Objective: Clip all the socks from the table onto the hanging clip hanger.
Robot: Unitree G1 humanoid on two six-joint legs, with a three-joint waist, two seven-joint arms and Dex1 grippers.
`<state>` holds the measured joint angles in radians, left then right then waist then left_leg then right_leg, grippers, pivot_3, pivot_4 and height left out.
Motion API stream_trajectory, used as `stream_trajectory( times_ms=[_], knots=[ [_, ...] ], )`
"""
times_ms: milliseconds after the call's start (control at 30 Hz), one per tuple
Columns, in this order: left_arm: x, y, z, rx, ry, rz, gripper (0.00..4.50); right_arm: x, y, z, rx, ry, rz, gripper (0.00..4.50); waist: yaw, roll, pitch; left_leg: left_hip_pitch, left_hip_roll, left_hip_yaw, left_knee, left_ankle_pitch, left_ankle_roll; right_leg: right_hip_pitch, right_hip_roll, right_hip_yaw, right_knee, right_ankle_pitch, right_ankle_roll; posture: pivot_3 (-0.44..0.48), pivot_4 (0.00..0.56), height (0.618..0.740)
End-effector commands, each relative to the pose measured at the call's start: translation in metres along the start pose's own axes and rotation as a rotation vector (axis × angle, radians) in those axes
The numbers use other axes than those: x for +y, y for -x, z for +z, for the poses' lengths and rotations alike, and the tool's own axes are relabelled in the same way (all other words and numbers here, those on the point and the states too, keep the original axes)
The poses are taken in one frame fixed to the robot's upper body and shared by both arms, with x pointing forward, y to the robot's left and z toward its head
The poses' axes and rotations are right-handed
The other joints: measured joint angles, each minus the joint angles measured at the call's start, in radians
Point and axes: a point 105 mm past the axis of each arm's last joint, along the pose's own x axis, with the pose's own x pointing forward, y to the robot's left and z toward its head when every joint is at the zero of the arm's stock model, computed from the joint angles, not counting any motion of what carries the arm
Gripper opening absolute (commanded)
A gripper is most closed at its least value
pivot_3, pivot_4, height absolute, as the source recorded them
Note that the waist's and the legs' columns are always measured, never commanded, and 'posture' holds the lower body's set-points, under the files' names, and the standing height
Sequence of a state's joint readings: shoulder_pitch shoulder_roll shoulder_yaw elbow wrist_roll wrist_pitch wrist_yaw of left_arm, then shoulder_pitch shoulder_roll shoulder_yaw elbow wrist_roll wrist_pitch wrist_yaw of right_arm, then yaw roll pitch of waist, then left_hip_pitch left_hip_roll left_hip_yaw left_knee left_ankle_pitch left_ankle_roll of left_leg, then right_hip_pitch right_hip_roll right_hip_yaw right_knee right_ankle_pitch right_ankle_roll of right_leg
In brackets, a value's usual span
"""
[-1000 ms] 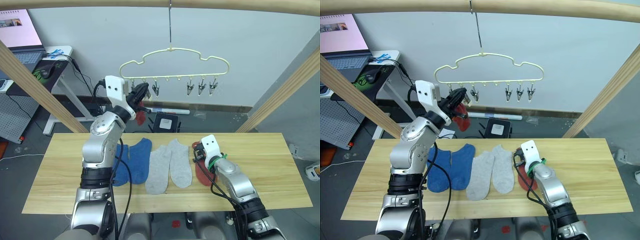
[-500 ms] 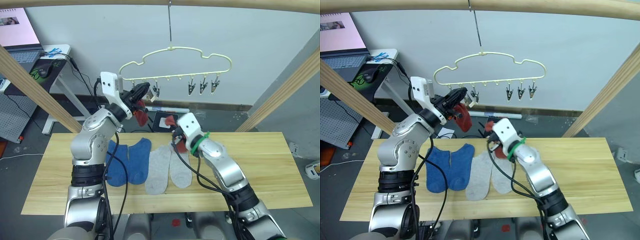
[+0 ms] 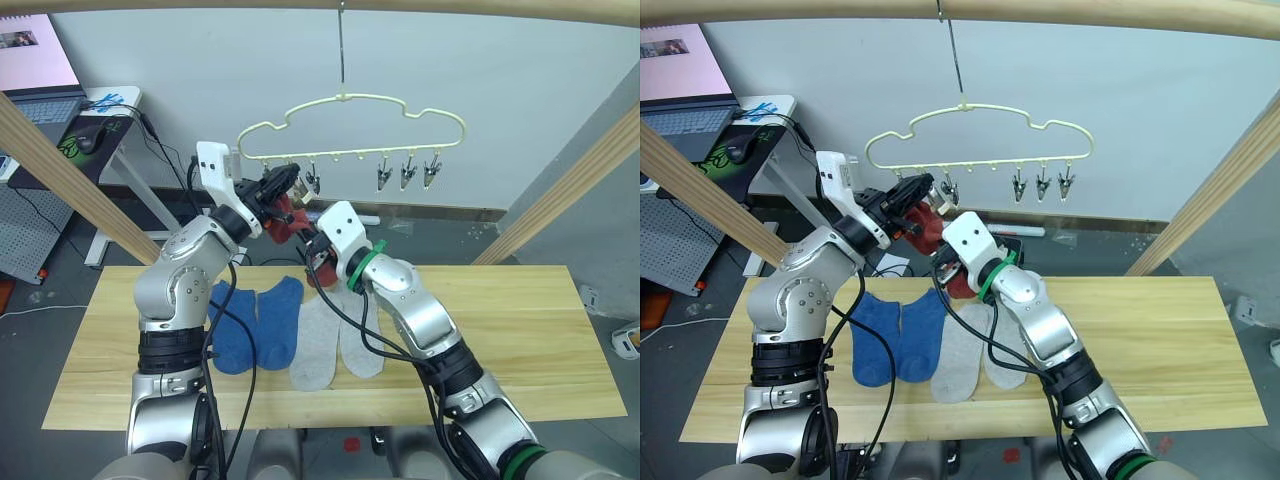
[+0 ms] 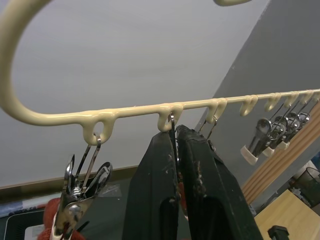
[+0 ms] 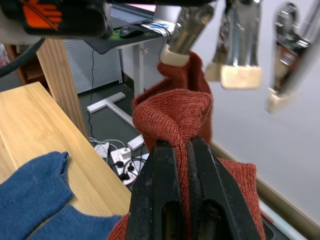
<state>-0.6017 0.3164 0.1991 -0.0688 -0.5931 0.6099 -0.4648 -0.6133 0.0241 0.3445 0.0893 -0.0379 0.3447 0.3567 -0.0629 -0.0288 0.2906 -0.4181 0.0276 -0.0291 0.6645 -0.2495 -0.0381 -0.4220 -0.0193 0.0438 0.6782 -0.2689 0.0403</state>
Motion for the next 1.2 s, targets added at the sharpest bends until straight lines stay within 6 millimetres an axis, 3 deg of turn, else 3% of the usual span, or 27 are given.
stream_trajectory(
  times_ms=[33, 333, 767, 800, 1100, 1133, 1200],
  knots=[
    [-0.012, 0.0, 0.014, -0.048, -0.019, -0.046, 0.0, 0.0, -0.004, 0.02, -0.084, 0.008, 0.009, 0.02, 0.0, 0.0, 0.0, 0.0, 0.0, 0.0, 0.0, 0.0, 0.0, 0.0, 0.0, 0.0, 0.0, 0.0, 0.0, -0.074, 0.299, 0.74],
    [-0.007, 0.003, 0.011, -0.036, -0.001, -0.031, 0.0, -0.013, -0.005, 0.034, -0.145, 0.03, -0.046, 0.02, 0.0, 0.0, 0.0, 0.0, 0.0, 0.0, 0.0, 0.0, 0.0, 0.0, 0.0, 0.0, 0.0, 0.0, 0.0, -0.076, 0.3, 0.74],
    [-0.008, 0.005, 0.008, -0.012, 0.045, -0.04, 0.0, -0.012, -0.009, 0.032, -0.143, 0.04, -0.049, 0.02, 0.0, 0.0, 0.0, 0.0, 0.0, 0.0, 0.0, 0.0, 0.0, 0.0, 0.0, 0.0, 0.0, 0.0, 0.0, -0.071, 0.3, 0.74],
    [-0.007, 0.005, 0.008, -0.013, 0.051, -0.037, 0.62, -0.012, -0.01, 0.032, -0.142, 0.04, -0.049, 0.0, 0.0, 0.0, 0.0, 0.0, 0.0, 0.0, 0.0, 0.0, 0.0, 0.0, 0.0, 0.0, 0.0, 0.0, 0.0, -0.07, 0.3, 0.74],
    [-0.006, 0.008, 0.01, -0.013, 0.049, -0.032, 3.18, -0.011, -0.014, 0.033, -0.145, 0.04, -0.043, 0.0, 0.0, 0.0, 0.0, 0.0, 0.0, 0.0, -0.001, 0.0, 0.0, -0.001, 0.0, 0.0, 0.0, 0.0, 0.0, -0.062, 0.297, 0.74],
    [-0.007, 0.009, 0.01, -0.011, 0.047, -0.035, 3.43, -0.011, -0.014, 0.033, -0.145, 0.039, -0.043, 0.0, 0.0, 0.0, 0.0, 0.0, 0.0, 0.0, -0.001, 0.0, 0.0, -0.001, 0.0, 0.0, 0.0, 0.0, 0.0, -0.059, 0.296, 0.74],
    [-0.008, 0.01, 0.009, -0.007, 0.039, -0.041, 3.43, -0.011, -0.014, 0.033, -0.145, 0.037, -0.044, 0.0, 0.001, 0.0, 0.0, 0.0, 0.0, 0.0, -0.001, 0.0, 0.0, -0.001, 0.0, 0.0, 0.0, 0.0, 0.0, -0.058, 0.296, 0.74]
  ],
)
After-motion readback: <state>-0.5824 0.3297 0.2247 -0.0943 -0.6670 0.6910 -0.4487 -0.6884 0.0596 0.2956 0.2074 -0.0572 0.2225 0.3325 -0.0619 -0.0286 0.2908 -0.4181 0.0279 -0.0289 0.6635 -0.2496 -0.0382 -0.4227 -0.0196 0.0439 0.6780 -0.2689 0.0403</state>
